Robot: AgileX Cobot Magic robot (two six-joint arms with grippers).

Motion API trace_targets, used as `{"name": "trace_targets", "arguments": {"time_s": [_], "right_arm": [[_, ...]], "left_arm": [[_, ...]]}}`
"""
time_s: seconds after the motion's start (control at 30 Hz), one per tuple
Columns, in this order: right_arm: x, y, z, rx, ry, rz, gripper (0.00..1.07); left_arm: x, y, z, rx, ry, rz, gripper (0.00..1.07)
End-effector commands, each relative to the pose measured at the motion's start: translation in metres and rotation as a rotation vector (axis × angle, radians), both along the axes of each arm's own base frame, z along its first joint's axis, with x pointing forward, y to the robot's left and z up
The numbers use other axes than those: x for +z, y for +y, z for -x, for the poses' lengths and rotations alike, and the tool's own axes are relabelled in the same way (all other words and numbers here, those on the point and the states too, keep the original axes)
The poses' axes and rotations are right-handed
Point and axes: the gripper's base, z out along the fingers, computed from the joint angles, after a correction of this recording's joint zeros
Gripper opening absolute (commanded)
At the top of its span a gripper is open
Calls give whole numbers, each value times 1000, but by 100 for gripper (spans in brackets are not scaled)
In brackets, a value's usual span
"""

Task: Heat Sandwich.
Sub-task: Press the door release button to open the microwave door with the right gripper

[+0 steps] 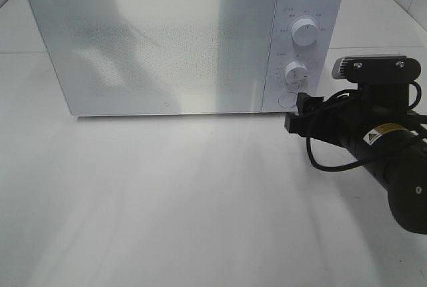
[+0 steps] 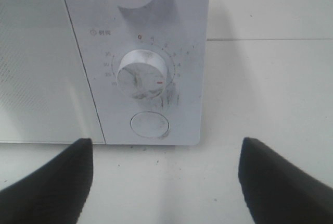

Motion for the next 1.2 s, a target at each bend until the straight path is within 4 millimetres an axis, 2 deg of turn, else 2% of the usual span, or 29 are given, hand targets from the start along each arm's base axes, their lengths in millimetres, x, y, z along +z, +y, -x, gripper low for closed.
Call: {"name": "trace_targets", "arguments": {"time_s": [0.03,0.43,0.6,0.73,0.77,0.9,0.93,1.03,1.07,1.2], "right_arm": [[-4,4,2,-3,-1,23,75],[-9,6,4,6,23,19,75],[-9,6,4,-32,29,-87,75],[-9,6,4,-105,42,-307,75],[-9,6,4,-105,42,-307,75],[-9,7,4,-217,62,-633,75],[-9,7,4,-217,62,-633,75],[-9,7,4,-289,75,-845,75],[-9,7,4,-289,75,-845,75],[-9,7,4,-394,93,-1145,75]], "left_arm": [[0,-1,4,-1,-33,8,101],[0,-1,4,-1,-33,8,101],[0,-1,4,-1,-33,8,101],[0,-1,4,-1,-33,8,101],[0,-1,4,-1,-33,8,101],[0,-1,4,-1,-33,8,101],[0,-1,4,-1,-33,8,101],[0,-1,4,-1,-33,8,101],[0,-1,4,-1,-33,8,101],[0,-1,4,-1,-33,8,101]]}}
